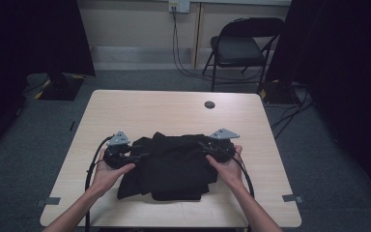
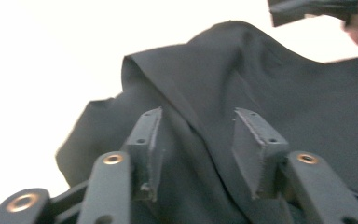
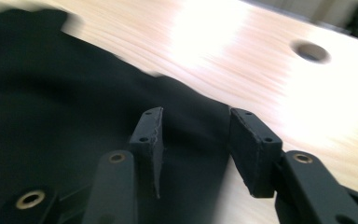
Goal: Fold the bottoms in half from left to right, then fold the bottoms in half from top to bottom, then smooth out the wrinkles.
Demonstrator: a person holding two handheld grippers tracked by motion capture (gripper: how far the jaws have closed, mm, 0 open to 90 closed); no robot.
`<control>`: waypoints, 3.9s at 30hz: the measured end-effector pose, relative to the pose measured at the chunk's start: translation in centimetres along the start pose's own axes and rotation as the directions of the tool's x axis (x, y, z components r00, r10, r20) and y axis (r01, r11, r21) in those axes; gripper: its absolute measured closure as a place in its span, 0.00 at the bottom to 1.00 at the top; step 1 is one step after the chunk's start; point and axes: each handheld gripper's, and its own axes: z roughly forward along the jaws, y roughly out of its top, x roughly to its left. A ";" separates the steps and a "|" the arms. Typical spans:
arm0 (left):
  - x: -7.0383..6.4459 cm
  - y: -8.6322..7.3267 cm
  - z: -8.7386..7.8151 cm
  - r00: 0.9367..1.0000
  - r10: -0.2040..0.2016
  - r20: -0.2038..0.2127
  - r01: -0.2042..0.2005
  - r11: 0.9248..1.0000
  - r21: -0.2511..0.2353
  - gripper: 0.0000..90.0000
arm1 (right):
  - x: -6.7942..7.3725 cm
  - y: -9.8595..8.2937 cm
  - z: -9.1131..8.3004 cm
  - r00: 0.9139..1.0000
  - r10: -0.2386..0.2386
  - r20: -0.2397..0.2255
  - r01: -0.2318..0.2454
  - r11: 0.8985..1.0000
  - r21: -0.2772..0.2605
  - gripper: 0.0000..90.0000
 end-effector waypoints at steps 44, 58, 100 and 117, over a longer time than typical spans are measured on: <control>-4.8 -0.8 7.1 0.977 0.074 0.201 -0.109 0.979 0.171 0.59 | 1.1 2.0 0.9 0.974 -0.058 -0.219 0.069 0.997 0.042 0.48; -4.4 -1.7 7.5 0.981 0.046 0.190 -0.079 0.982 0.172 0.57 | 0.5 2.2 9.8 0.968 -0.054 -0.246 0.103 0.976 0.190 0.26; -4.2 -2.5 7.9 0.987 0.048 0.154 -0.071 0.986 0.150 0.59 | 0.9 0.8 9.3 0.900 -0.020 -0.435 0.111 0.977 0.184 0.89; -4.4 -0.9 10.4 0.980 0.129 0.150 -0.150 0.979 0.140 0.61 | -0.9 2.6 5.3 0.922 -0.018 -0.388 0.051 0.996 0.073 0.92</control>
